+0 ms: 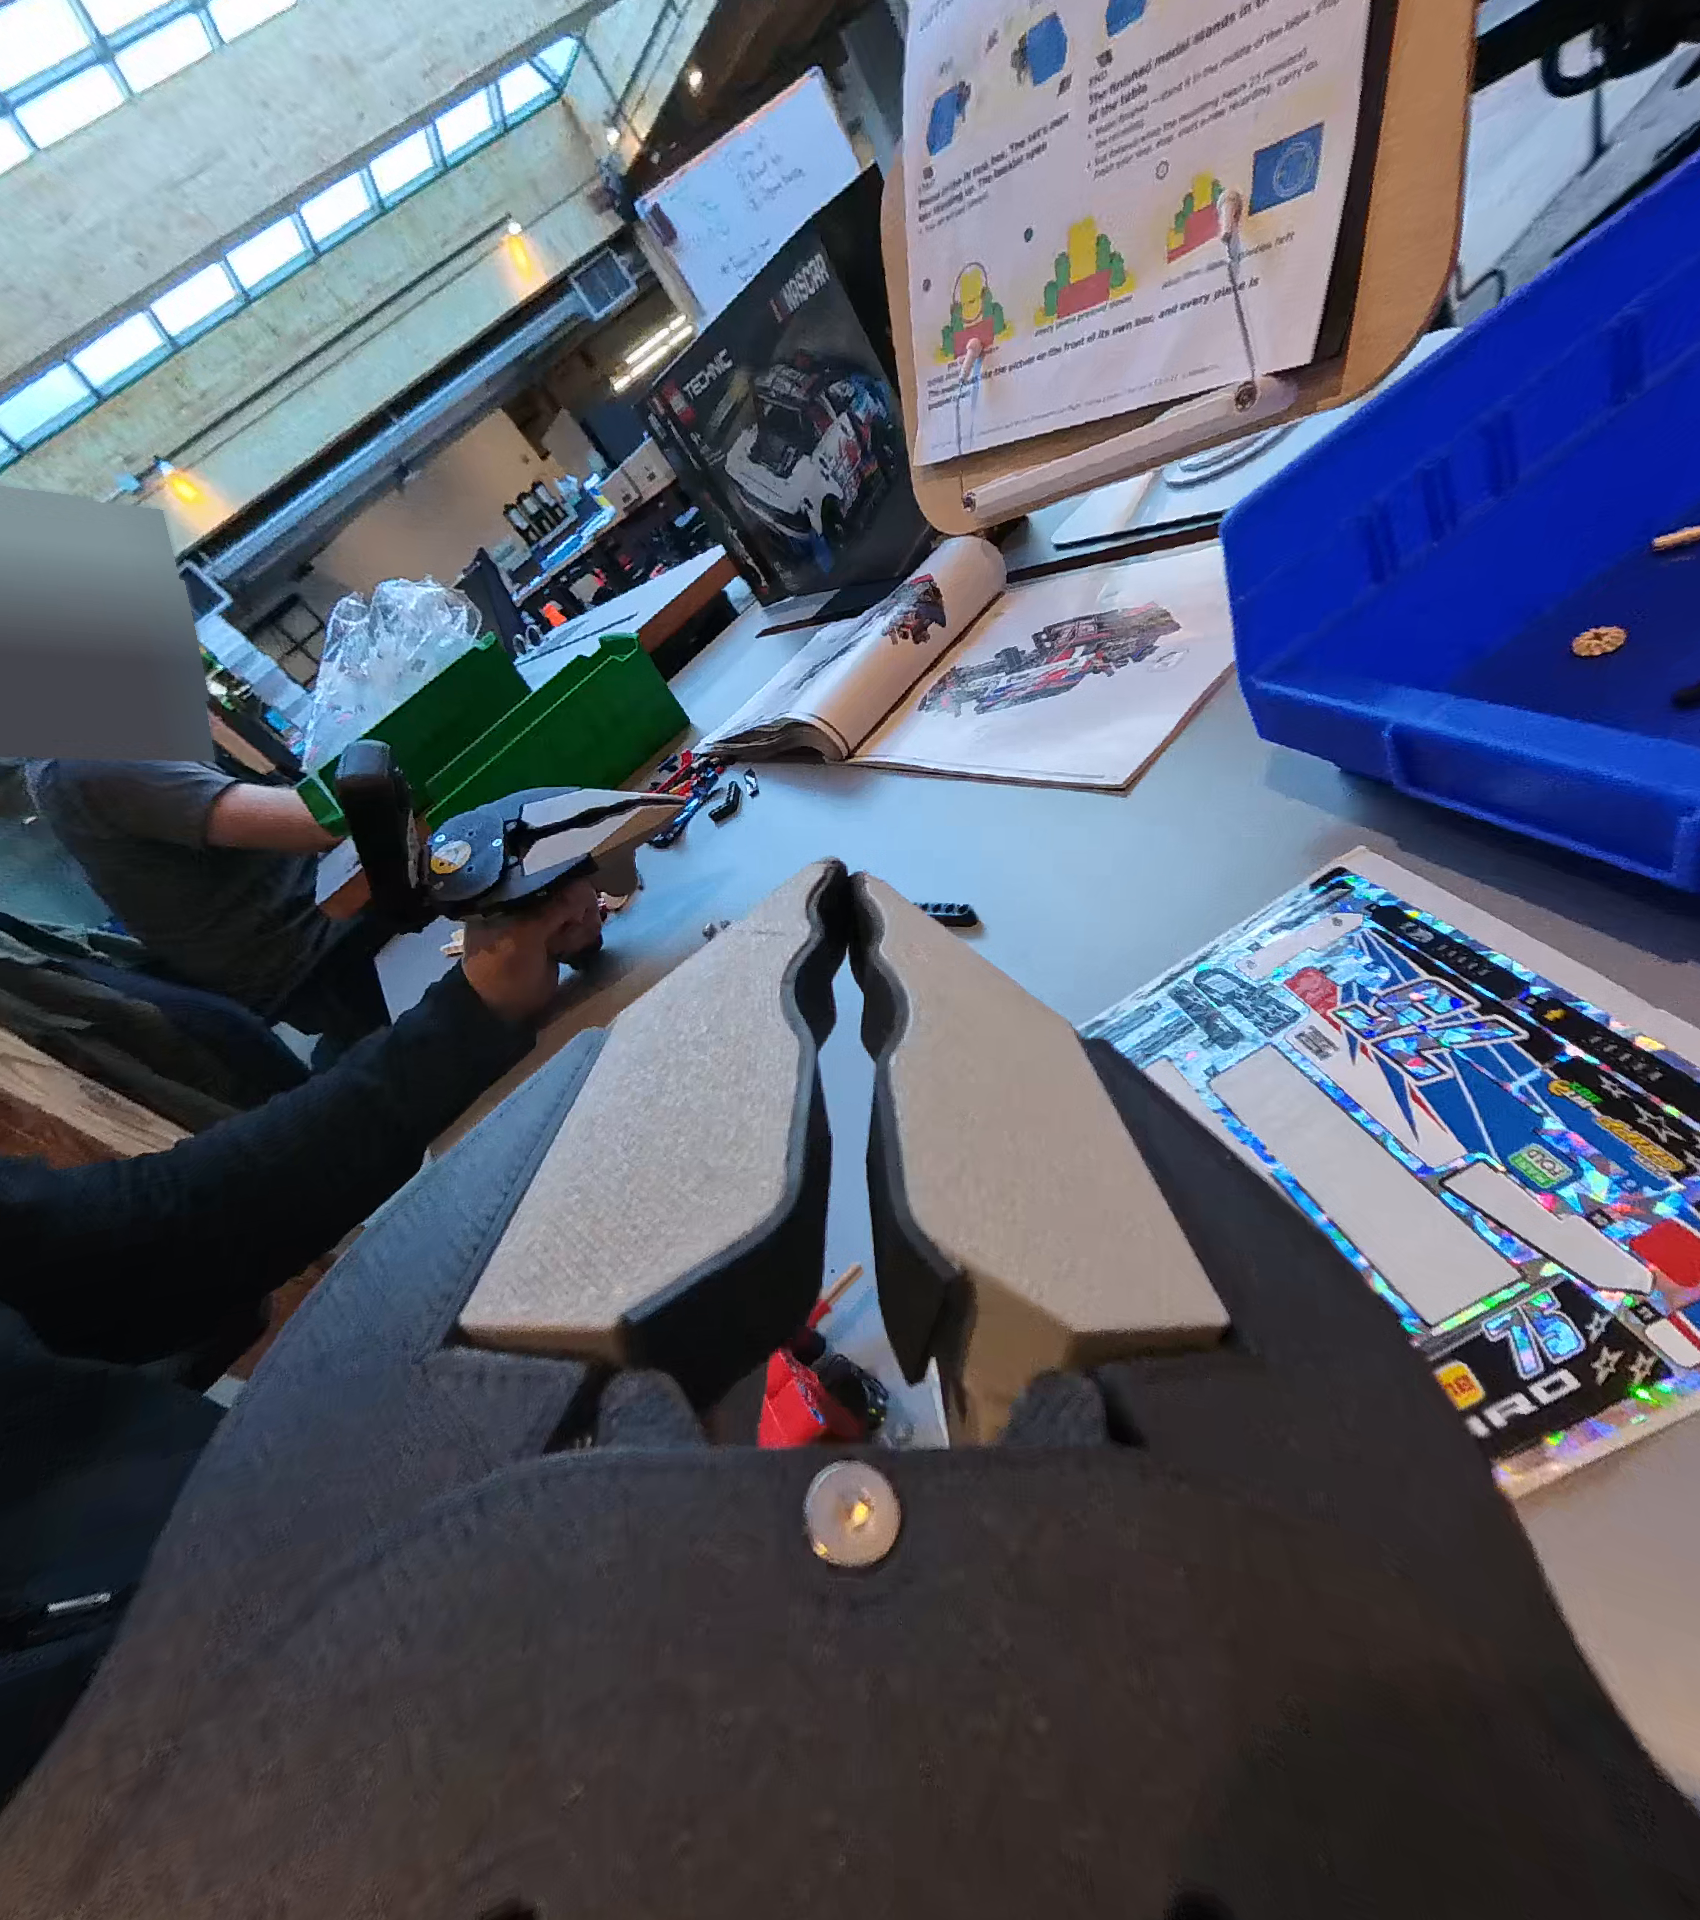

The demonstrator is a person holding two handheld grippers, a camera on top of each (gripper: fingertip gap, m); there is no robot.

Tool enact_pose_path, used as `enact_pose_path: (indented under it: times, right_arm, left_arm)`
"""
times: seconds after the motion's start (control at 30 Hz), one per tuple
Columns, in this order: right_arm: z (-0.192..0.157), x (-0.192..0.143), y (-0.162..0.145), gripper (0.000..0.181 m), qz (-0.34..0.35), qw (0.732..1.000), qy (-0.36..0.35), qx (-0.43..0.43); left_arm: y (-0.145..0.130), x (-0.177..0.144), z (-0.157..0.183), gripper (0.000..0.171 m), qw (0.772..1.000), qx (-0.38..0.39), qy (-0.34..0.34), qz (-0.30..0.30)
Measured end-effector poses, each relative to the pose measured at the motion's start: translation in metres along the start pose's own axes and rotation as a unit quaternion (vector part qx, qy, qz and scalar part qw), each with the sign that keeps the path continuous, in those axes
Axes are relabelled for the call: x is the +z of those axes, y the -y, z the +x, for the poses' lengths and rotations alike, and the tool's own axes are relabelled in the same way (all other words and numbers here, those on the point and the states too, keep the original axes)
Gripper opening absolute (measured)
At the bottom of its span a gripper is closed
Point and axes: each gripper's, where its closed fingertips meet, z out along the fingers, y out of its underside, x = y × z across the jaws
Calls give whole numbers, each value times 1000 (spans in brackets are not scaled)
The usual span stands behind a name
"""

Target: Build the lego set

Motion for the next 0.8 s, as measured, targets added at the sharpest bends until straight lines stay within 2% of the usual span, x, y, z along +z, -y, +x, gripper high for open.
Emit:
enact_pose_path:
  times: [0.4, 0.63, 0.7, 0.8]
  right_arm:
    - [1, 3, -3, 0, -9, 1000, -18, -23]
    - [0, 2, -2, 0, -1, 1000, 9, 10]
    - [0, 1, -3, 4, -3, 1000, 16, 10]
    - [5, 1, -10, 23, -28, 1000, -1, -11]
  left_arm:
    - [2, -2, -3, 0, 1000, -19, -5, 9]
    - [1, -1, -2, 0, 1000, -15, -5, 7]
    - [1, -1, -2, 0, 1000, -15, -3, 7]
    - [1, -1, -2, 0, 1000, -13, -3, 7]
